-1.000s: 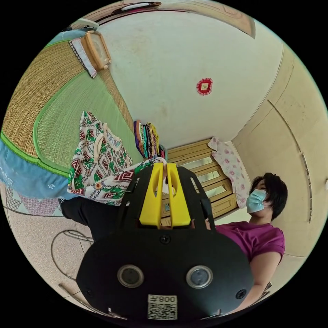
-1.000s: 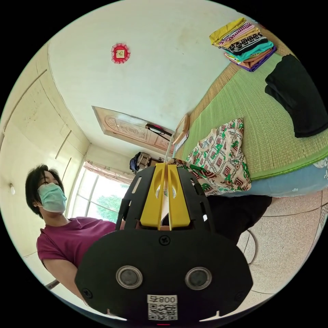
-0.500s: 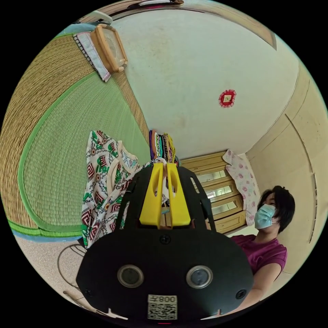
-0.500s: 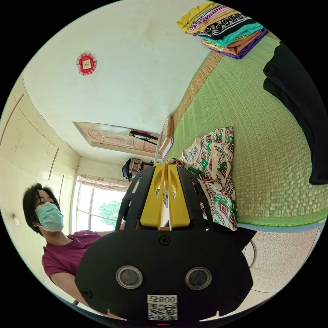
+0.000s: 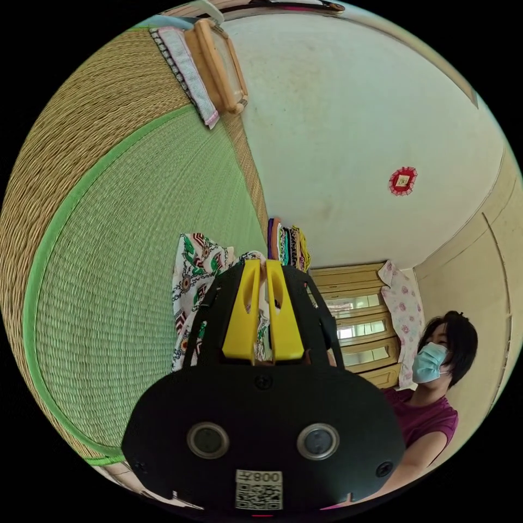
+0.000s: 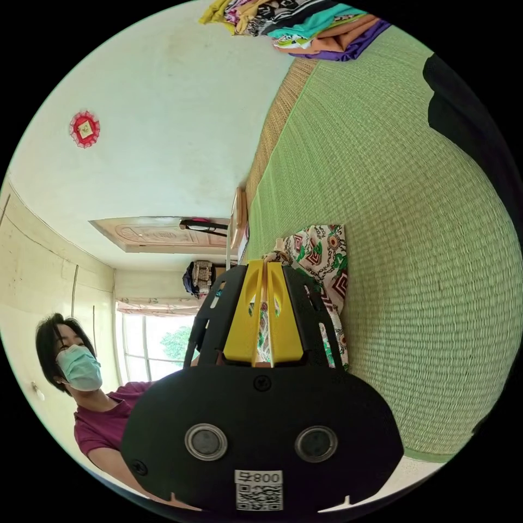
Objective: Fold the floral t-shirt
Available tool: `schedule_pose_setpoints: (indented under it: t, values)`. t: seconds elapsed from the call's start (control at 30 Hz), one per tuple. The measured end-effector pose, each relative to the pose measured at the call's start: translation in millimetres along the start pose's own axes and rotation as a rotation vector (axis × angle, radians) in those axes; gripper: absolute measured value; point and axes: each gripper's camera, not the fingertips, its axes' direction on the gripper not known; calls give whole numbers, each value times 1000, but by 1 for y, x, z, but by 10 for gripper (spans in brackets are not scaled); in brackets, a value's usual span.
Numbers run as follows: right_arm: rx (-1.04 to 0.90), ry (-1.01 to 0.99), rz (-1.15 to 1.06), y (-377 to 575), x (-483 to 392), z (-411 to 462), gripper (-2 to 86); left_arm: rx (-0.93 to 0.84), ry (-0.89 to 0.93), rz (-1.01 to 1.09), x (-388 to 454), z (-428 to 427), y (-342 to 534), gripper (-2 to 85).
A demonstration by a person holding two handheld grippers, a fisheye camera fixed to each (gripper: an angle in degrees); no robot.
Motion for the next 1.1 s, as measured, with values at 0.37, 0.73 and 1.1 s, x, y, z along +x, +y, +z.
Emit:
schedule_pose_setpoints:
  t: [0.37, 0.73, 1.1]
  values:
    - [4, -48, 59, -50, 42, 18, 7, 25, -23, -66, -85, 26, -67, 22]
    - [20, -68, 102, -81, 58, 24, 19, 71, 20, -136, -149, 38, -101, 50]
    - [90, -142, 91, -88, 54, 22, 44, 167, 99, -114, -175, 43, -114, 64]
